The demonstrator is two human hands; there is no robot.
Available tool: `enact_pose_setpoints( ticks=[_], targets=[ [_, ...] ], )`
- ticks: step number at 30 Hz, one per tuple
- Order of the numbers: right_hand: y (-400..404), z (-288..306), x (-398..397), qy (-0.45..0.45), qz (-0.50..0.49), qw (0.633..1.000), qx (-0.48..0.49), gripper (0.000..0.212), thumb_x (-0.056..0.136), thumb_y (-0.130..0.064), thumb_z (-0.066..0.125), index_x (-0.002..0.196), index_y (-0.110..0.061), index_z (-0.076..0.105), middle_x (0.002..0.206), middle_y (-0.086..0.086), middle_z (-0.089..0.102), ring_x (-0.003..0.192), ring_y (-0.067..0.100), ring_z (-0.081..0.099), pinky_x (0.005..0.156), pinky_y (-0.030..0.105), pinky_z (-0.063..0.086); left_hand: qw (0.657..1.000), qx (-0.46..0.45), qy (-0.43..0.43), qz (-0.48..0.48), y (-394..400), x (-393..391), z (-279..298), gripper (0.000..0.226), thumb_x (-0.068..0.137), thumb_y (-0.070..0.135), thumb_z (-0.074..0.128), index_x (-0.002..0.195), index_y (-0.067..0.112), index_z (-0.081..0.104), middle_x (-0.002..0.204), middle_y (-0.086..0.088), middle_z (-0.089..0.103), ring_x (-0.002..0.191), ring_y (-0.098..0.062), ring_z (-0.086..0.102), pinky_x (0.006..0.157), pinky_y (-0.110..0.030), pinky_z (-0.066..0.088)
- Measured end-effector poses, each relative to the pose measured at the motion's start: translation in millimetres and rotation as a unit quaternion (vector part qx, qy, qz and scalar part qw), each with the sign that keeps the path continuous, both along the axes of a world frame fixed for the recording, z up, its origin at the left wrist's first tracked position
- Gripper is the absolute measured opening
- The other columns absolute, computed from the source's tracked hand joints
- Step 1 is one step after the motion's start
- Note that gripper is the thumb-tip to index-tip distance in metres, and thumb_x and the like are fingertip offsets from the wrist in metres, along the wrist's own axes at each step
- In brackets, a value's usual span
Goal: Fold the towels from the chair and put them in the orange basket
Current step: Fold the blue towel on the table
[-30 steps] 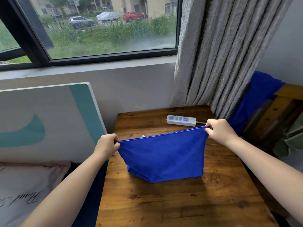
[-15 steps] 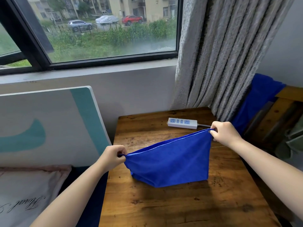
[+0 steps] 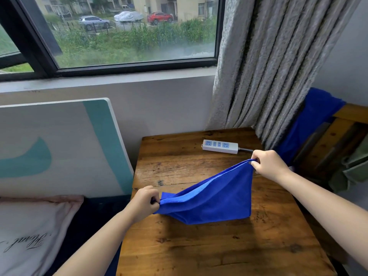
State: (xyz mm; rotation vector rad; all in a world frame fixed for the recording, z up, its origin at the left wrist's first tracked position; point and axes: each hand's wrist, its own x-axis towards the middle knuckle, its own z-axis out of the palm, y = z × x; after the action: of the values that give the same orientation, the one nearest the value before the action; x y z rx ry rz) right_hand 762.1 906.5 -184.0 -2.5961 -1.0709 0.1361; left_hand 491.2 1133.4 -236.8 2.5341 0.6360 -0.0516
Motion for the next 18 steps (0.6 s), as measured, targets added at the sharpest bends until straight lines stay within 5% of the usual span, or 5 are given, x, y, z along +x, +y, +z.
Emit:
enact_pose_setpoints(
  ticks=[6,12,18],
  targets=[
    [-6,-11,-1,0.011,-0.007,1.000,-0.018,0.012,0.089,-0.009,0.054,0.090,-0.001,0.063,0.088,0.017,0.069,0.082,0.031,0.064,0.069,0.033,0.046,0.995,-0.051,0.087,-0.014,-10,-4,-12,0.036,0.079,0.000,0.056,0.058,0.028,0.048,0.068,0.016,0.051,0.065,0.002,0.048,0.059,-0.004,0.036],
    [-12,-21,-2,0.013,-0.007,1.000,-0.026,0.013,0.087,-0.006,0.053,0.091,0.000,0.064,0.089,0.019,0.069,0.084,0.032,0.062,0.067,0.031,0.042,0.983,-0.066,0.156,-0.077,-26,-12,-24,0.014,0.081,0.006,0.056,0.086,0.012,0.068,0.069,0.020,0.049,0.064,0.005,0.047,0.059,-0.002,0.037],
    [-16,-26,-1,0.013,0.000,0.999,-0.033,0.014,0.087,-0.005,0.053,0.092,0.001,0.064,0.090,0.018,0.069,0.086,0.031,0.061,0.065,0.027,0.035,0.988,-0.085,0.129,0.004,-28,-15,-21,0.035,0.080,0.008,0.064,0.061,0.033,0.050,0.069,0.018,0.051,0.064,0.001,0.048,0.055,-0.004,0.038]
  ],
)
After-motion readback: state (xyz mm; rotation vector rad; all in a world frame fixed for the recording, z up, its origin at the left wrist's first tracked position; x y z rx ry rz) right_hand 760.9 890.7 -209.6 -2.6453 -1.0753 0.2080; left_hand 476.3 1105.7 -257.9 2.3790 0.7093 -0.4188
